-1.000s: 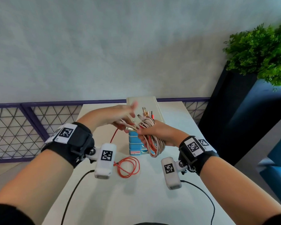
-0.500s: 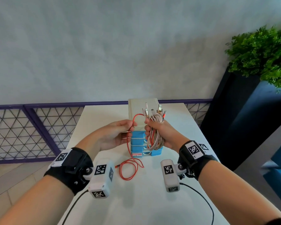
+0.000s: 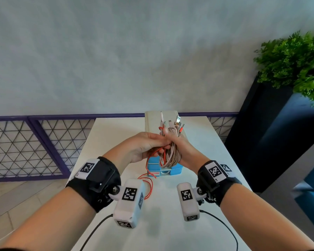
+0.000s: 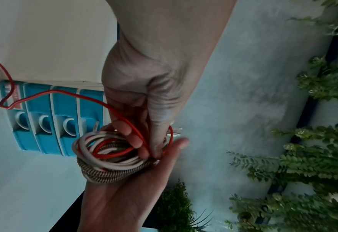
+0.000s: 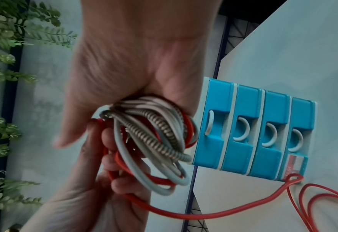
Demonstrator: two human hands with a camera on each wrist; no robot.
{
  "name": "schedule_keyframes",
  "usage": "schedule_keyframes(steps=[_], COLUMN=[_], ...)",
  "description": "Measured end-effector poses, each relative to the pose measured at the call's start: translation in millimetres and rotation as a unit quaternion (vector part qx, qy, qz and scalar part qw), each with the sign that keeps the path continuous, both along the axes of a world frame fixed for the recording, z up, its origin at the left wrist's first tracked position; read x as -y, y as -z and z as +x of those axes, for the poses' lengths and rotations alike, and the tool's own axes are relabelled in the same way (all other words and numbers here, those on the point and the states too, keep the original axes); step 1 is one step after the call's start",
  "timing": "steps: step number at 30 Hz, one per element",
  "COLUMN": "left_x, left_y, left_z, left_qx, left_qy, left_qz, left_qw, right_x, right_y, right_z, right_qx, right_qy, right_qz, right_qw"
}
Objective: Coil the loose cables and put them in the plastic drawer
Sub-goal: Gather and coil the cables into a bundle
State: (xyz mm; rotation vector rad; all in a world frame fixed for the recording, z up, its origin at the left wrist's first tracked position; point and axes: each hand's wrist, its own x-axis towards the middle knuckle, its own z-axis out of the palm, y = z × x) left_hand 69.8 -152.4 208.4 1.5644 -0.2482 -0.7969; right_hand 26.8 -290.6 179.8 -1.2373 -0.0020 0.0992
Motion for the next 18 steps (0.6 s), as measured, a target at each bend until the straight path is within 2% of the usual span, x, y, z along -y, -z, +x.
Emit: schedule_keyframes(steps=[2, 7, 10, 12, 15, 18], left_x=[0.0, 1.5, -2.0, -7.6, -18.3, -27.7], left_y=[1.0, -1.3, -4.9, -3.1, 12.0, 29.7], left_z=[-1.2, -6.1, -12.1, -16.8, -23.2, -23.6], left_qx=[0.016, 0.038, -0.009, -0.037, -0.059, 0.009], left_qy=[-0.004, -0.001, 0.055, 0.119, 0.235, 0.31], left_qz=[0.013, 0.081, 0.063, 0.033, 0.037, 0.115], left_qw=[1.0, 0.996, 0.996, 0.992, 0.969, 0.944], right_x=[1.2, -0.1, 0.0, 4.4, 12.7, 16.8], right_y=[0.7, 6.5, 5.3, 1.6, -7.2, -16.2], right_z=[-0.3, 8.2, 16.5, 19.7, 19.8, 18.4], right_qx=[-0.001, -0.021, -0.006, 0.003, -0.013, -0.031], right_qy=[0.011, 0.107, 0.17, 0.197, 0.197, 0.172], right_qz=[-0.02, -0.15, -0.168, -0.143, -0.07, -0.005], right_qw=[1.0, 0.983, 0.971, 0.97, 0.978, 0.985])
